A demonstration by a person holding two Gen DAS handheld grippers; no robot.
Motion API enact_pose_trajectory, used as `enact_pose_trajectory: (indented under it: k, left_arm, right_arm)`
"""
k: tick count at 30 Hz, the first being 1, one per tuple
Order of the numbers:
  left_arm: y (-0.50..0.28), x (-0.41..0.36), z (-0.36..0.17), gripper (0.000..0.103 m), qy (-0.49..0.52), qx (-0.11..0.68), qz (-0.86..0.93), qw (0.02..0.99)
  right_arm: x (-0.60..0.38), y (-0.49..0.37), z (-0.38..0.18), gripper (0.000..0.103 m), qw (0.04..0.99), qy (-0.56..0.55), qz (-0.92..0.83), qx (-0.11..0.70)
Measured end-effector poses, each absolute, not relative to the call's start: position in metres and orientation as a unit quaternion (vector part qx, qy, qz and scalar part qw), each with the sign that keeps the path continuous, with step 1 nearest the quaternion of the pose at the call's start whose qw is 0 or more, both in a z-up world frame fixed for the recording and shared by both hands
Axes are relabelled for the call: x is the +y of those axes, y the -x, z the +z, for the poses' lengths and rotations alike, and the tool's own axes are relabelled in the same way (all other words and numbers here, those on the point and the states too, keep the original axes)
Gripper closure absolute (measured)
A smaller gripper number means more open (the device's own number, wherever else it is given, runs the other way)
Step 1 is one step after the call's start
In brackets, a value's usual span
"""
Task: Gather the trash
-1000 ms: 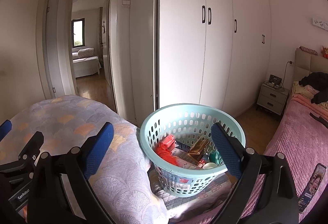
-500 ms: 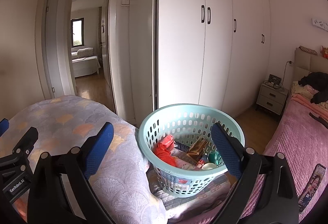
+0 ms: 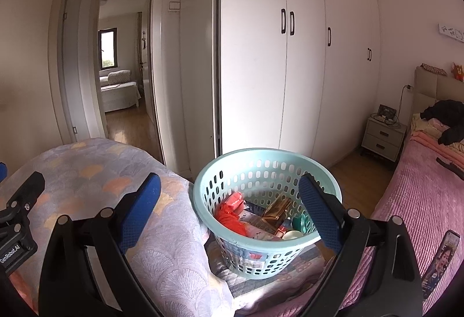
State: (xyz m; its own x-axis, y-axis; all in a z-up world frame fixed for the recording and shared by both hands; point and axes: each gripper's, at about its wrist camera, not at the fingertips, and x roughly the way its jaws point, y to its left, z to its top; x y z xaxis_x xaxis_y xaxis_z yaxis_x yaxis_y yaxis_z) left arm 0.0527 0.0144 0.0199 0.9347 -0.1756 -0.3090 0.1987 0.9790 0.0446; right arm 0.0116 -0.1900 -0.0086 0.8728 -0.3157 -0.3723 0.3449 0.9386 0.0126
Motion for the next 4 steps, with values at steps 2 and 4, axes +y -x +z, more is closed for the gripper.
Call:
enact_pose_trajectory:
  k: [2,4]
  left_arm:
    - [-0.0526,0.0154,0.0207,0.007,-0.037,0.152,-0.092,0.983]
    - [-0.0523,0.0175,0.0212,0.007,-0.036,0.152,-0.094,0.983]
  right_arm:
    - [-0.1903,-0.0112,-0.0081,0.012,0.967,-0.040,-0.170,0.186]
    - [-0.1900,-0.0116,-0.0078,0.012,0.967,-0.040,-0.170,0.186]
